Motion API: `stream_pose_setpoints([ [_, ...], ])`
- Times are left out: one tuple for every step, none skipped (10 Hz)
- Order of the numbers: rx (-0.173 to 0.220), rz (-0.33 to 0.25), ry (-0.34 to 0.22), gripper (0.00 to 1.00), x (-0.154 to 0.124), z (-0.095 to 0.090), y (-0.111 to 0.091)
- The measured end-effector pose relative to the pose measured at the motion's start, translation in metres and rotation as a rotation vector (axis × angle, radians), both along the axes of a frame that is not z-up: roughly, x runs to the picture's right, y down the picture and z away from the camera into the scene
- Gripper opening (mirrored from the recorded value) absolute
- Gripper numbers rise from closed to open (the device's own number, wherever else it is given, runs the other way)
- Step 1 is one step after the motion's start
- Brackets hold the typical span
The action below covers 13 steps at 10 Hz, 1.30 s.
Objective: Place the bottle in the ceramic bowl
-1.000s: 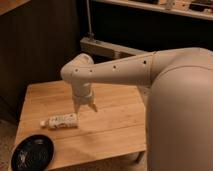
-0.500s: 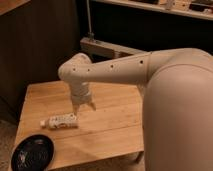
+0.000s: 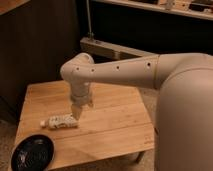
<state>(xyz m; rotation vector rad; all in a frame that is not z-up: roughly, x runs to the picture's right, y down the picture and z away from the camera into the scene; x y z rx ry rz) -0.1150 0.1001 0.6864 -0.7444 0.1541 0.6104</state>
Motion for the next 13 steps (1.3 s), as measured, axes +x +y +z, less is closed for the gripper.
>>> stream_pose_setpoints([
  [0.022,-0.062,-0.066,0.65,0.002,-0.002,-0.002],
  [0.038,-0.111,-0.121,0.65,0.001,-0.004,-0.003],
  [0.053,-0.160,-0.176,0.65,-0.003,-0.007,-0.004],
  [0.059,-0.176,-0.193,0.65,-0.003,-0.007,-0.005],
  [0.063,-0.183,-0.204,0.65,-0.003,-0.007,-0.005],
  [0.068,-0.175,-0.211,0.65,-0.005,-0.007,-0.005],
  [0.083,-0.171,-0.239,0.65,-0.009,-0.006,-0.006],
  [0.100,-0.193,-0.290,0.65,-0.014,-0.003,-0.007],
  [0.135,-0.257,-0.414,0.65,-0.020,0.000,-0.010],
  [0.153,-0.292,-0.485,0.65,-0.023,0.002,-0.011],
  [0.180,-0.349,-0.605,0.65,-0.029,0.003,-0.013],
  [0.199,-0.407,-0.731,0.65,-0.037,0.003,-0.013],
  [0.215,-0.468,-0.868,0.65,-0.044,0.003,-0.012],
])
